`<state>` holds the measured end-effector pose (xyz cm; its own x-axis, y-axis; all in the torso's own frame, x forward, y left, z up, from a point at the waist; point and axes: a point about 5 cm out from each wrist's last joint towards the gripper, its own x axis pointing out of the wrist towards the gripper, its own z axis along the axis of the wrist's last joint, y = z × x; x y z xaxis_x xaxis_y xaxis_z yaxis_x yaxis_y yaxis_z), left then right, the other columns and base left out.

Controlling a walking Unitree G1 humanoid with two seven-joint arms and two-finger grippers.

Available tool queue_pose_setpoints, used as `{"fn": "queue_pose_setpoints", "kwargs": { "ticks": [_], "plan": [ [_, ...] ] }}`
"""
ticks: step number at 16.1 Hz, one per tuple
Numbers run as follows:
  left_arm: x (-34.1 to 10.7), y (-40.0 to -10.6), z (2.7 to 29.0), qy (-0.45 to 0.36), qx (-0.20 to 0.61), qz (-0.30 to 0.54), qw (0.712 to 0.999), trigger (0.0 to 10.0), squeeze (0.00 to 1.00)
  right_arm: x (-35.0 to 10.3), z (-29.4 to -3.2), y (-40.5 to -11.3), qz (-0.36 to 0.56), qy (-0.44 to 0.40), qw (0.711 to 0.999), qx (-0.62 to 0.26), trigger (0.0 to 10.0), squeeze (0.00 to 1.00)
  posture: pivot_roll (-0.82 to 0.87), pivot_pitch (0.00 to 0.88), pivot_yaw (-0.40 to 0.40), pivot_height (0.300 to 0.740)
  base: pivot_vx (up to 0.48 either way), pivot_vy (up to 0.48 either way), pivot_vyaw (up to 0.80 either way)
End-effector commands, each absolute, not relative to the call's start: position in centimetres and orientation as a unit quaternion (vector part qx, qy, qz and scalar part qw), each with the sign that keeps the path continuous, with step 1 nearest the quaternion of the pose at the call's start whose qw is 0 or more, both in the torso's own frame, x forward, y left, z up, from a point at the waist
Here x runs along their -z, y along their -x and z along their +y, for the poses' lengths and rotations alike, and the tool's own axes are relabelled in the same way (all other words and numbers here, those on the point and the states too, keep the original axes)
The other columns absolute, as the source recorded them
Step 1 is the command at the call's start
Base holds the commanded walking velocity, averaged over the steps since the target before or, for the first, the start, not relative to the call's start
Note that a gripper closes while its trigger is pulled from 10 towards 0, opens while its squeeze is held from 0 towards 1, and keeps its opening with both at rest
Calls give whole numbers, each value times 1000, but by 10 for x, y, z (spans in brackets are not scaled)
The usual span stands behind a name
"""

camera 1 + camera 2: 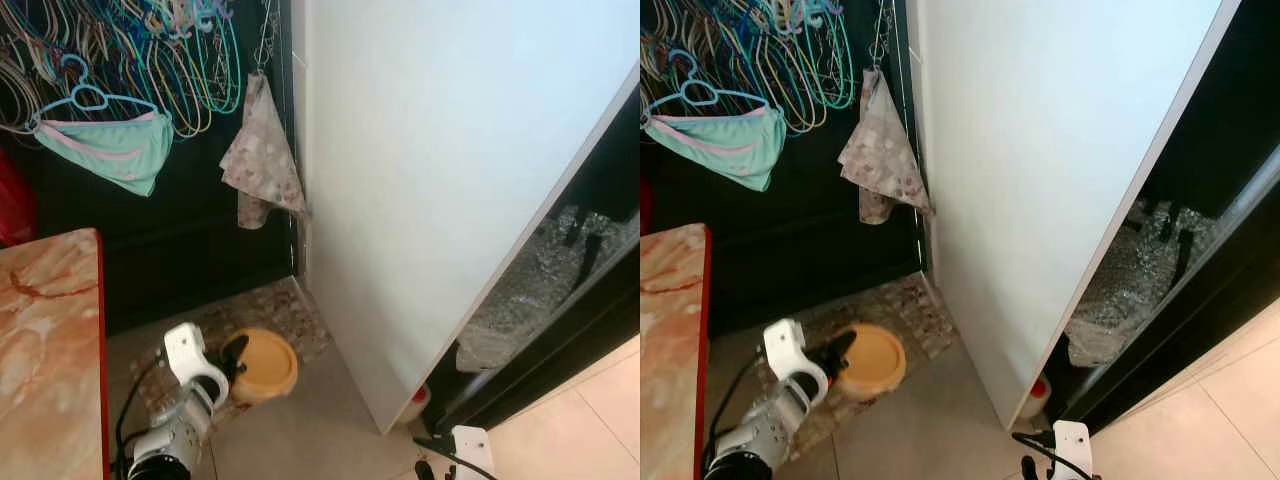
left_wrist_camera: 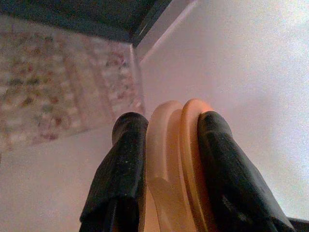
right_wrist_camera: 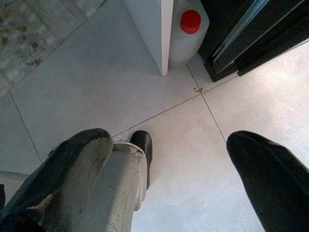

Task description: Restocking fridge

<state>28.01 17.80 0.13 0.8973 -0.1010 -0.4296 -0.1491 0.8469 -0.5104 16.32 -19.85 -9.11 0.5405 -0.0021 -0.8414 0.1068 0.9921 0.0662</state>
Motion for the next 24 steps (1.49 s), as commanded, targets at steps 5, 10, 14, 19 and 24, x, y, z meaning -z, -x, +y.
{"fn": "queue_pose_setpoints", "kwargs": {
  "ticks": [5,10,14,19,24],
  "plan": [
    [23,-267,193,310,-84,270,908,10000,0,92,-201,-160,482,-52,874,37,10000,0,-102,73,-20,740,0,0,0],
    [51,-232,206,320,-142,323,879,10000,0,93,-201,-159,493,-40,869,27,10000,0,-106,72,-21,740,0,0,-405],
    [55,-228,206,330,-150,325,874,10000,0,93,-201,-159,491,-43,870,28,10000,0,-109,71,-24,740,0,0,-794],
    [54,-229,206,333,-154,321,873,10000,0,93,-201,-159,491,-44,870,28,10000,0,-109,71,-22,740,0,0,-788],
    [57,-224,207,322,-157,329,874,10000,0,93,-200,-158,491,-43,870,27,10000,0,-113,67,-20,740,0,0,-790]
  ]
}}
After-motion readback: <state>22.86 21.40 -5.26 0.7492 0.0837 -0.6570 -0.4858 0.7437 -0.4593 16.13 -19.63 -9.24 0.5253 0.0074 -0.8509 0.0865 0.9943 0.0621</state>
